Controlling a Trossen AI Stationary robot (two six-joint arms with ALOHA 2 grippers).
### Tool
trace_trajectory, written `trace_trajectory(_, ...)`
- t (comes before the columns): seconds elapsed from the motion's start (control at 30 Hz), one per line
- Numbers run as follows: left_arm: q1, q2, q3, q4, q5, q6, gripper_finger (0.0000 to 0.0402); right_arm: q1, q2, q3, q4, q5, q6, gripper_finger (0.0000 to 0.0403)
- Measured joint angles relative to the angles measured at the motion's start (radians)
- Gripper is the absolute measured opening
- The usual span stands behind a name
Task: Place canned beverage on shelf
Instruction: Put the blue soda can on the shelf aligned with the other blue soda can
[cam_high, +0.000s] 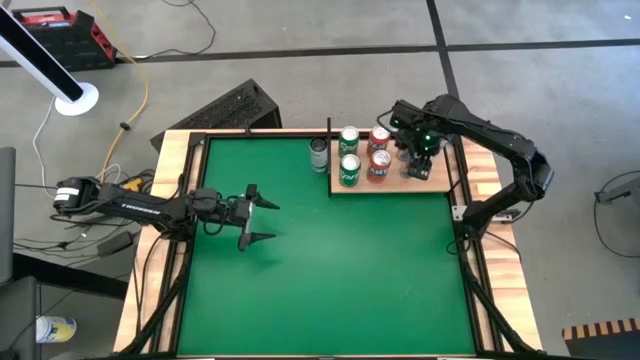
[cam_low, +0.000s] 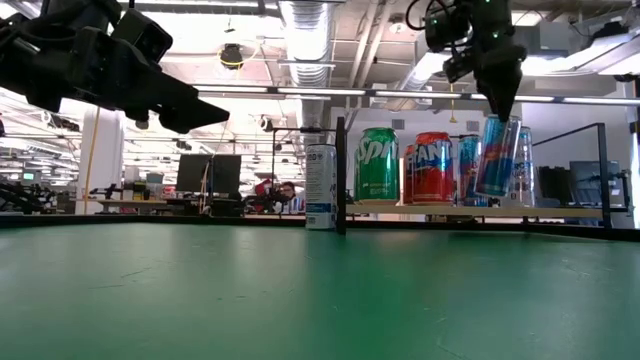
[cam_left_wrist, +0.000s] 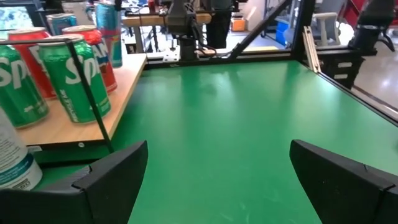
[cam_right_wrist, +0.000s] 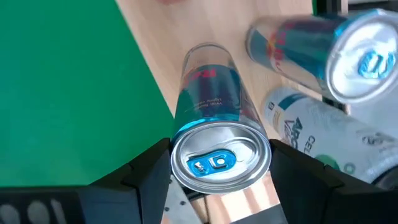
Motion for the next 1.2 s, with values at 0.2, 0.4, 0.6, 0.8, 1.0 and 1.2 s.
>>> trace_trajectory(0.2,0.022,0.0,0.0,0.012,-0.002,-0.03,0.0377,0.016,0.0,0.0,0.0,0.001,-0.11,0.0261)
trace_trajectory(0.4,0.023,0.0,0.0,0.018,-0.002,-0.04,0.0377,0.014,0.0,0.0,0.0,0.051,-0.244,0.0261)
trace_trajectory(0.6,0.023,0.0,0.0,0.022,-0.002,-0.044,0.0377,0.016,0.0,0.0,0.0,0.053,-0.307,0.0263)
trace_trajectory(0.8,0.023,0.0,0.0,0.022,-0.006,-0.061,0.0377,0.024,0.0,0.0,0.0,0.053,-0.391,0.0266)
trace_trajectory(1.0,0.023,0.0,0.0,0.028,-0.008,-0.087,0.0377,0.029,0.001,-0.054,-0.001,0.066,-0.418,0.0267)
trace_trajectory(1.2,0.023,0.0,0.0,0.047,-0.026,-0.087,0.0377,0.064,0.001,-0.068,0.0,0.115,-0.436,0.0268)
